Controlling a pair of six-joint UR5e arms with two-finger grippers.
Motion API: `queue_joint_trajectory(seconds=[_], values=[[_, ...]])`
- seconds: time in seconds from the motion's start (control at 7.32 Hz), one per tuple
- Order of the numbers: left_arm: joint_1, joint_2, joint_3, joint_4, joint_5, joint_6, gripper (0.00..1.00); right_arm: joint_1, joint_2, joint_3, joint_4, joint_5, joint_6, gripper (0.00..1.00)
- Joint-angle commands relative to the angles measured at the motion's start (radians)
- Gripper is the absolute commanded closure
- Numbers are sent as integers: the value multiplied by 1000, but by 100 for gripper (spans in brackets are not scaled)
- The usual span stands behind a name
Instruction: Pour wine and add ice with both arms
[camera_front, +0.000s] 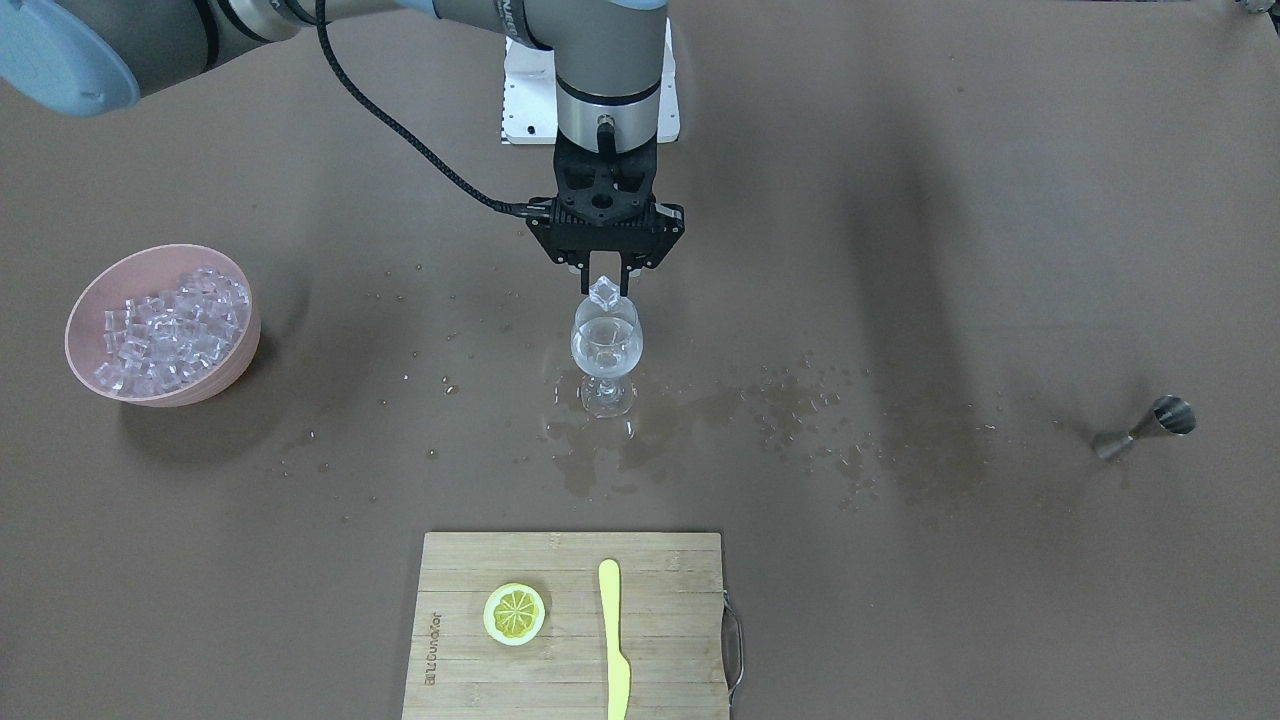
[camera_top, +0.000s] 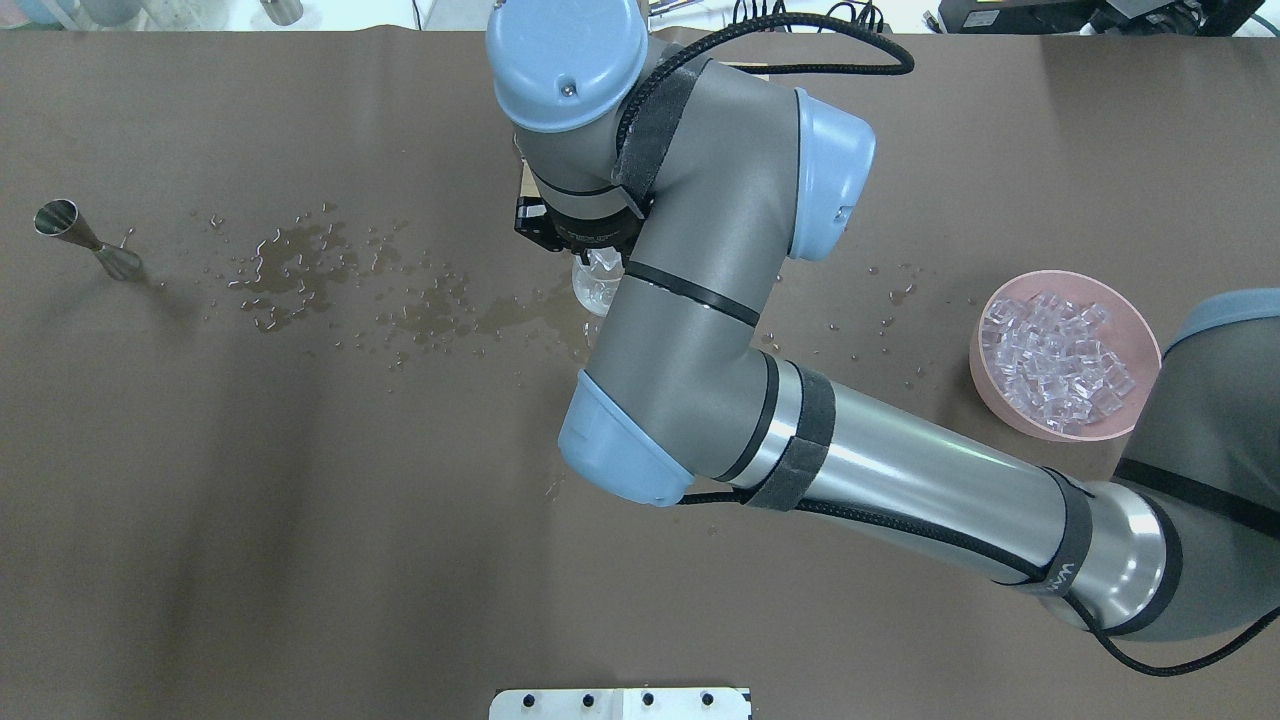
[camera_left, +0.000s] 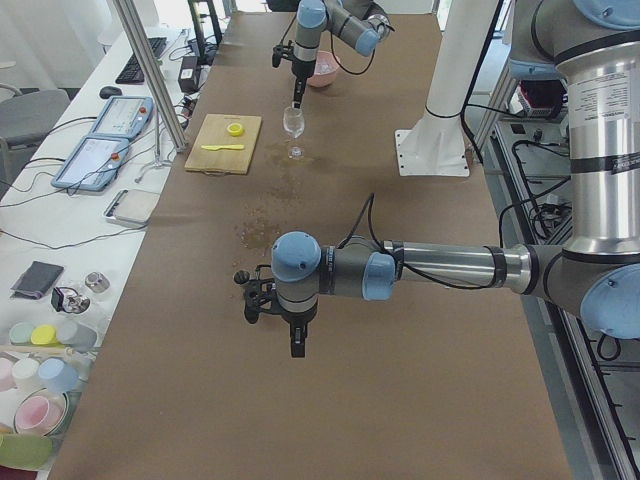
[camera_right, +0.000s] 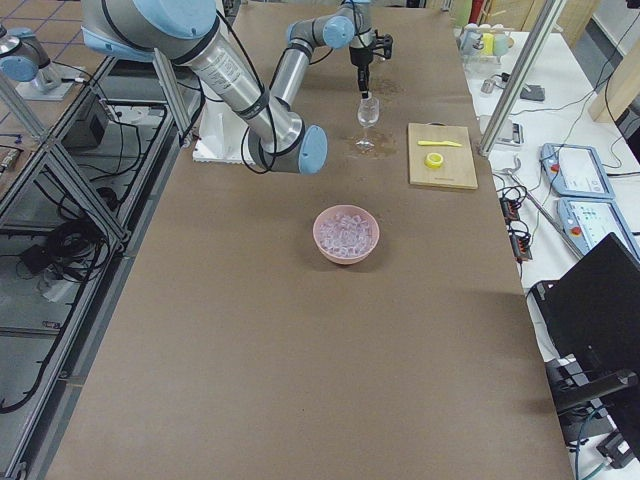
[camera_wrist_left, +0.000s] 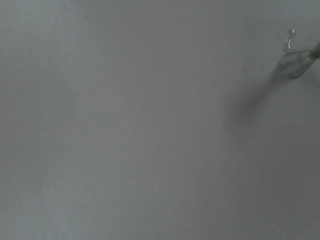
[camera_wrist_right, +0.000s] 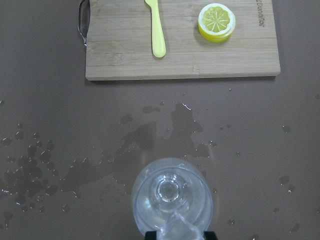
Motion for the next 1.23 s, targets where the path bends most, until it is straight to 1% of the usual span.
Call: queue_joint_trajectory(seconds=[0.0, 0.27, 0.41, 0.55, 1.09], values=[[0, 0, 2, 0, 0, 0, 2, -2, 1, 4, -7, -1, -6, 100], [0, 0, 2, 0, 0, 0, 2, -2, 1, 3, -4, -1, -7, 100], [0, 0, 2, 0, 0, 0, 2, -2, -1, 3, -4, -1, -7, 30], [0, 0, 2, 0, 0, 0, 2, -2, -4, 7, -3, -21, -14, 0], [0, 0, 2, -2, 0, 0, 2, 8, -2, 9, -2, -9, -24, 0]])
